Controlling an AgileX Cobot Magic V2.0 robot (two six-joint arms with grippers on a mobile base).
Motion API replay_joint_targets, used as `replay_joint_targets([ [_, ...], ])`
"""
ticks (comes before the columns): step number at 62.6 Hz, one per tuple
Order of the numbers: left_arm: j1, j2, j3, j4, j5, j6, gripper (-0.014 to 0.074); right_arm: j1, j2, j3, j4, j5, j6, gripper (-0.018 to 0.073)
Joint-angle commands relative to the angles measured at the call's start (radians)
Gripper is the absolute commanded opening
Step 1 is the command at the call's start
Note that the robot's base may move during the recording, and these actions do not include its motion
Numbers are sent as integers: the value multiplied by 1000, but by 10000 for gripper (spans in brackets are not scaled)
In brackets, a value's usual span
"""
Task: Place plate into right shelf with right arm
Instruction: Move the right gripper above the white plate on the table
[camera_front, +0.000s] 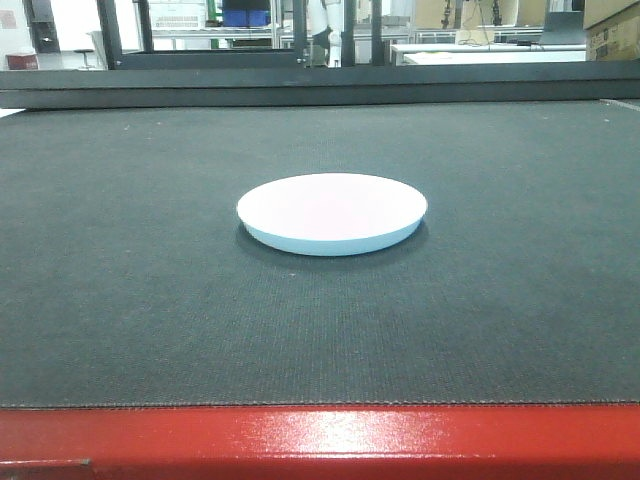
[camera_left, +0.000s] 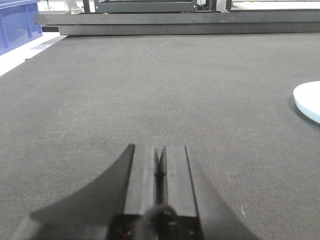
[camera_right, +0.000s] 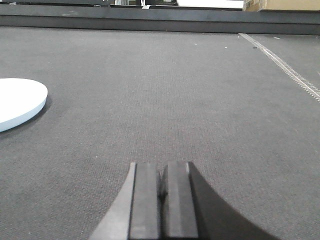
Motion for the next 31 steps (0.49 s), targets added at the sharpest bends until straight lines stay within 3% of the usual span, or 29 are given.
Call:
replay_joint_targets([
  [1,-3,-12,8,-4,-85,-2,-47,-3,-13,-5,-1,-92,-6,55],
  [31,-3,-12,8,-4,-85,-2,-47,-3,-13,-5,-9,-93,-6,55],
])
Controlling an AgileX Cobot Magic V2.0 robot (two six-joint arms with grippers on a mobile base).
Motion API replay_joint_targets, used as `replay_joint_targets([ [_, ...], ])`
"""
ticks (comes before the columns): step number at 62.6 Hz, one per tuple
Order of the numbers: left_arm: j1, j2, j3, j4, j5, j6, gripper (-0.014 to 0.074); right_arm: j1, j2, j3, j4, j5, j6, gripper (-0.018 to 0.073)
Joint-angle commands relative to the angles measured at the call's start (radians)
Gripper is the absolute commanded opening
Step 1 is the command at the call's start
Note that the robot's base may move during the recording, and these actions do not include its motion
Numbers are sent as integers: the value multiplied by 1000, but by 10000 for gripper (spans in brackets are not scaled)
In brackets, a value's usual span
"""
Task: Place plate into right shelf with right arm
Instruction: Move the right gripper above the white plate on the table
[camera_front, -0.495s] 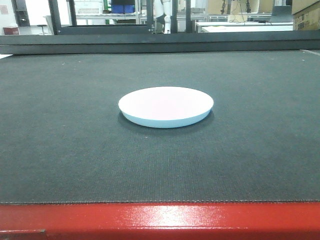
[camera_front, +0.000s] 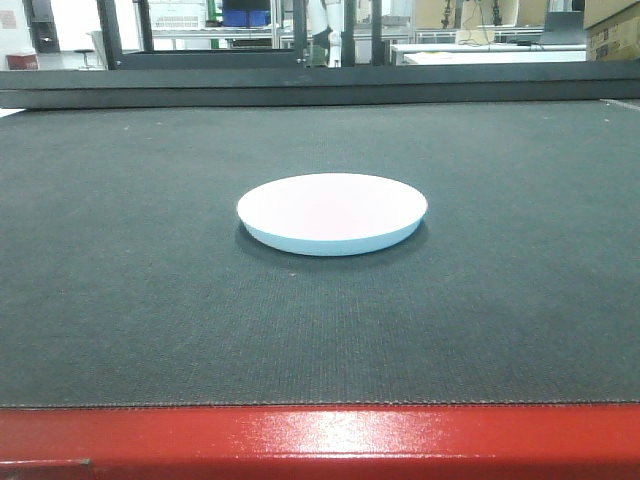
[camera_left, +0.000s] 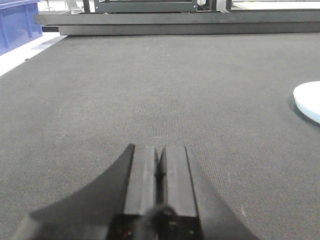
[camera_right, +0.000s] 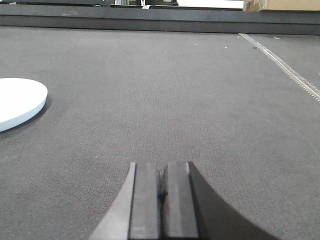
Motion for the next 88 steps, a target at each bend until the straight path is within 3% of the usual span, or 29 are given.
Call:
replay_joint_targets([
  [1,-3,-12,8,-4,-85,-2,-47,-3,-13,-5,-9,-93,-6,55],
  [22,-3,-12,8,-4,-85,-2,-47,-3,-13,-26,7,-203,-2,55],
  [35,-3,-12,8,-4,-85,-2,-47,-3,84,-267,22,49,6,78],
  [40,-3,-12,8,-4,-85,-2,-47,-3,167,-349,22,97,6,178],
  [52,-3,-12,8,-4,-85,-2,-47,-3,410,-504,22,147,6,538],
  [58,-3,-12,8,-4,-85,-2,-47,7,565,-593,22,187,6,569],
  [73,-3,-12,8,-4,-85,-2,-47,159,942,-903,18,319,18,569],
  [88,-3,-12,8,-4,-85,-2,-47,336,1321,-1191,-27,386,114,569],
])
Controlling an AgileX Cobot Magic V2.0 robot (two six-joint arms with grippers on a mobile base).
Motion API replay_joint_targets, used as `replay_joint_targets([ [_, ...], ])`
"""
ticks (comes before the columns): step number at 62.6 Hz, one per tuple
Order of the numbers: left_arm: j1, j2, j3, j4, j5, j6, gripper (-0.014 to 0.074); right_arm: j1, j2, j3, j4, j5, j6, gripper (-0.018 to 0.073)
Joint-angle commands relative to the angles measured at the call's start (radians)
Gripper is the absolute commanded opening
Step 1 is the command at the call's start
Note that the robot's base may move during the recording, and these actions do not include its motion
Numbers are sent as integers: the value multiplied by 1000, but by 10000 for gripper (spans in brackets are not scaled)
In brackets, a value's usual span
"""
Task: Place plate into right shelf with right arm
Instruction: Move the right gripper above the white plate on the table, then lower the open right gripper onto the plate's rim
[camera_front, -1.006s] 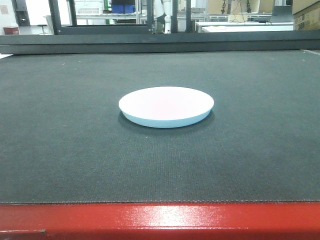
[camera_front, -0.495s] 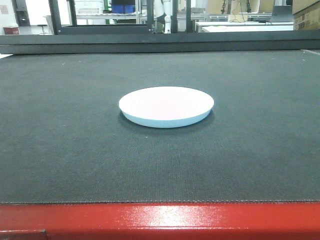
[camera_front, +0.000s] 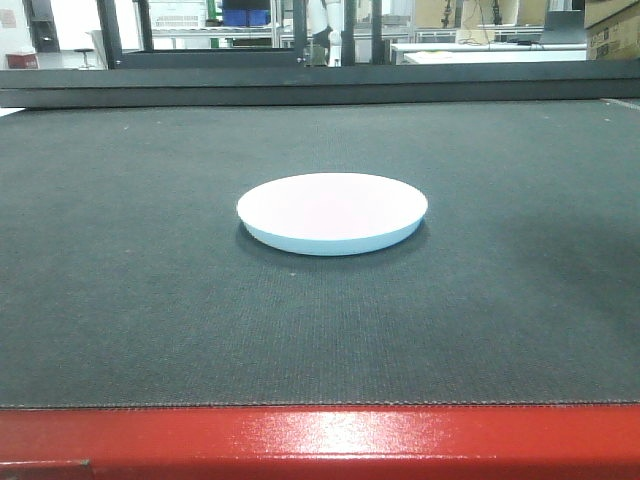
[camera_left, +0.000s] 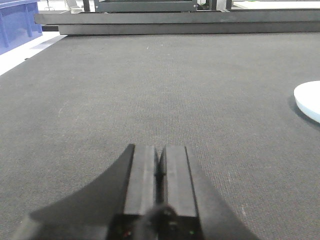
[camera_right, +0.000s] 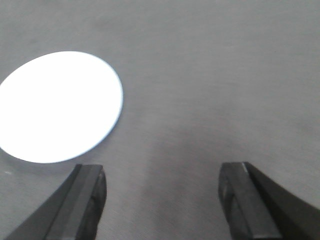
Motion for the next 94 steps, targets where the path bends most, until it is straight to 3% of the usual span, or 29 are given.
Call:
replay_joint_targets([
  [1,-3,-12,8,-4,-85,-2,-47,48,103,-126,-34,-31,34,569],
  [14,-3,-12,8,-4,-85,-2,-47,114,379,-336,-39,28,52,569],
  [27,-3,-12,8,-4,-85,-2,-47,129,540,-451,-46,30,52,569],
  [34,-3,-12,8,-4,-85,-2,-47,129,588,-462,-77,9,52,554],
  [51,-3,-12,8,-4,-85,-2,-47,125,646,-462,-106,-64,52,324],
  [94,-3,-12,8,-4,-85,-2,-47,96,710,-462,-125,-145,52,319],
])
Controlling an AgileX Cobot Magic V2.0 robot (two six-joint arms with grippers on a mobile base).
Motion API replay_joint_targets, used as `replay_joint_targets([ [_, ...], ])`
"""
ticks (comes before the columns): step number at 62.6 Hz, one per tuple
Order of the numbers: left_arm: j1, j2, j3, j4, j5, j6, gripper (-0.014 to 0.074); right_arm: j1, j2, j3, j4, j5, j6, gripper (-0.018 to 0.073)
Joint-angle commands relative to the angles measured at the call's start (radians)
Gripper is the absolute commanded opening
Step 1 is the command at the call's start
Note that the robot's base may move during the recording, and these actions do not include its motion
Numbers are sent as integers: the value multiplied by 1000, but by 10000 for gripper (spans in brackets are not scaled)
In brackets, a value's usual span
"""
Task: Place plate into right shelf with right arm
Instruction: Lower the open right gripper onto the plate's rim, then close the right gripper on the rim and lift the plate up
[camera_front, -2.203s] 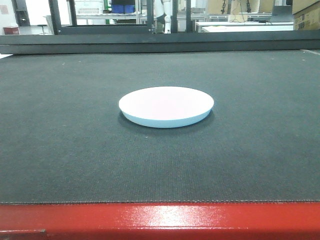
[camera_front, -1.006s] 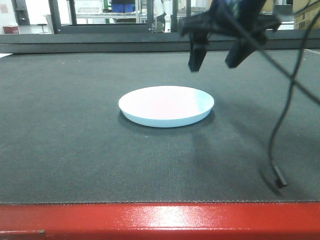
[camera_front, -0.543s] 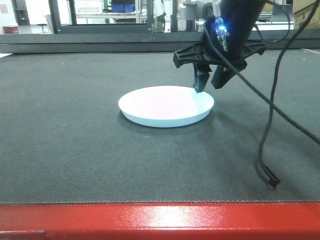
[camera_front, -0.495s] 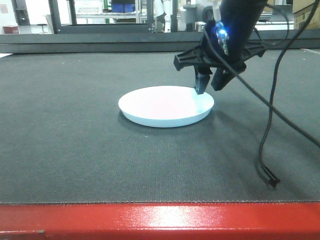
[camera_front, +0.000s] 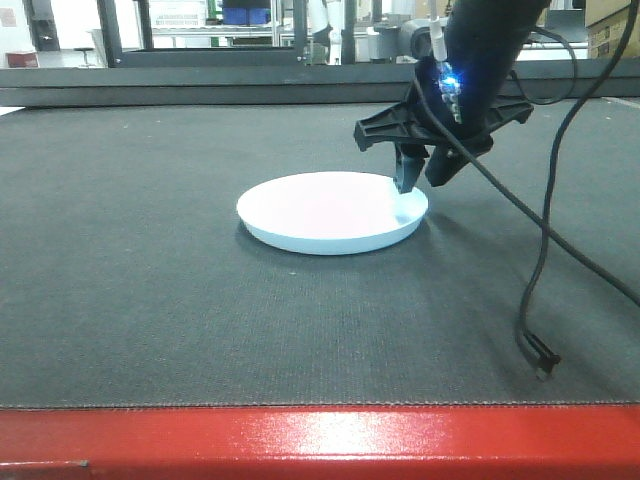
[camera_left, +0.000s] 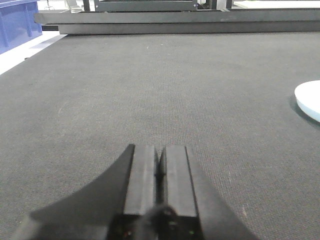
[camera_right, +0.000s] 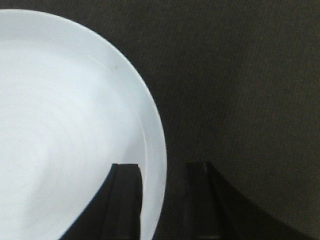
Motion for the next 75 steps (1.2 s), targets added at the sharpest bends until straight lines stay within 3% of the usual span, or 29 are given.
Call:
replay_joint_targets([
  [1,-3,-12,8,-4,-85,-2,-47,-6,-40,-35,-17,-58,2,319],
  [19,-3,-12,8,-4,-85,-2,-47,-3,8,-35,-17,-53,2,280],
  [31,-3,-12,8,-4,-85,-2,-47,-3,7,-35,-24,-57,2,33],
  [55,-3,-12,8,-4,-85,-2,-47,-3,-150,2,-27,-64,2,54],
  [75,-3,-12,8,-4,-85,-2,-47,-3,-522,307,-30,-206,2,54],
])
